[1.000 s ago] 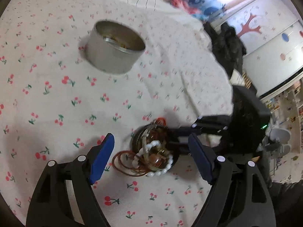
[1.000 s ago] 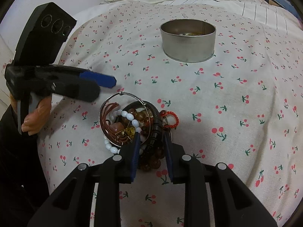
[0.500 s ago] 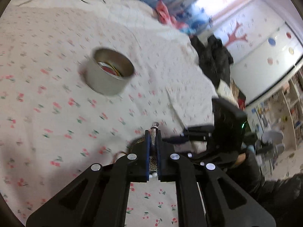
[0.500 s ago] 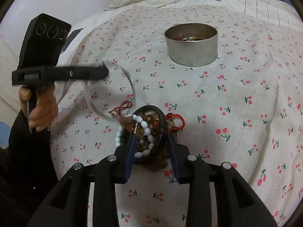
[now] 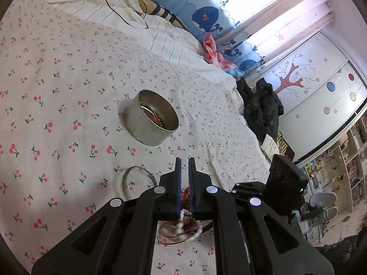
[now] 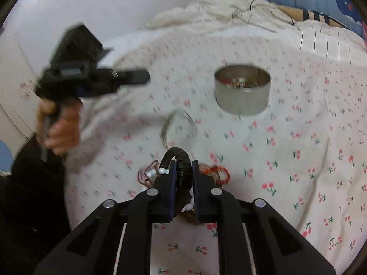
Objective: Organize jewelry
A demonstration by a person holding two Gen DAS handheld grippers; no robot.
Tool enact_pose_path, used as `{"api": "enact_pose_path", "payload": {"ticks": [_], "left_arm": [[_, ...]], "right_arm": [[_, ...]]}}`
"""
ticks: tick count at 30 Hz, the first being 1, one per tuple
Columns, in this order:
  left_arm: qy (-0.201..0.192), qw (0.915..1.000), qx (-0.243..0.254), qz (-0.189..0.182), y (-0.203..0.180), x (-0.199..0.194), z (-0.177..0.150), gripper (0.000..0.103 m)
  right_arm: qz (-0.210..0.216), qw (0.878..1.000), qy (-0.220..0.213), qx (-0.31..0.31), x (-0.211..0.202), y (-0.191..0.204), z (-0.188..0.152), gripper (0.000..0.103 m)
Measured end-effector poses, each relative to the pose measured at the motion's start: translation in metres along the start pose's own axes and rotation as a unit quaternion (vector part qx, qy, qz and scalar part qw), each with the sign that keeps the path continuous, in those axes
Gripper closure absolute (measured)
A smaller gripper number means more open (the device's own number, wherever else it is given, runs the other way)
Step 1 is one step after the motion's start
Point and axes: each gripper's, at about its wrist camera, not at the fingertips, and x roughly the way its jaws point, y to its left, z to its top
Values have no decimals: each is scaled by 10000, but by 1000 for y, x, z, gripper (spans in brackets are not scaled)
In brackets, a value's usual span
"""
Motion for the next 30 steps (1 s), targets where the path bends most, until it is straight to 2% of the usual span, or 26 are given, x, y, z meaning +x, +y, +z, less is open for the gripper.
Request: {"api": "enact_pose_path", "payload": {"ticks": [3,5,7,8,10,11,12,13,14,15,16,17,18,20,24,25,27,30], "left_arm": [[353,9987,55,356,3,12,-4,98],[625,9941,170,875,5,26,-8,97],[891,9815,362,1658,7,45,-14,96],[967,9767,410,1872,9,52,-16,91],[1136,9772,267,1775,14,61,-18,71],[1181,9776,177,1733,16,66,-19,56],[1175,9772,155,1763,17,70,-20,49],[1183,9769,152,1775,17,75,-21,49],[1192,9763,161,1798,17,78,-22,49],[1172,9752,203,1867,16,82,-23,57],[1158,9725,303,1995,14,83,-24,68],[1215,9707,370,2039,14,86,-26,96],[1237,9729,326,1926,15,84,-27,99],[1076,9723,442,2028,10,79,-26,100],[506,9791,424,1925,6,54,-16,101],[331,9803,482,1888,3,47,-14,101],[118,9815,534,1834,-1,37,-7,101],[96,9812,495,1863,0,36,-4,101]], "right_arm": [[-109,9999,34,15,0,-4,0,89],[-109,9999,58,44,0,-4,-1,89],[64,9999,-34,120,-3,-4,3,89],[132,9998,-95,142,-6,-6,2,89],[412,9984,-313,212,-16,-7,3,89],[485,9978,-385,229,-19,-6,5,89],[527,9973,-452,251,-22,-6,6,89],[504,9971,-496,274,-24,-7,7,89],[452,9972,-513,305,-25,-9,7,89],[432,9970,-530,357,-26,-11,8,89],[386,9966,-569,461,-29,-14,8,89],[333,9963,-593,516,-30,-17,8,89],[321,9957,-635,594,-32,-21,9,89],[480,9925,-796,797,-38,-30,10,89],[891,9836,-1151,1065,-52,-42,12,89],[837,9835,-1186,1077,-55,-43,13,89],[463,9876,-1107,1013,-56,-44,15,89],[237,9879,-987,1169,-51,-52,13,89]]}}
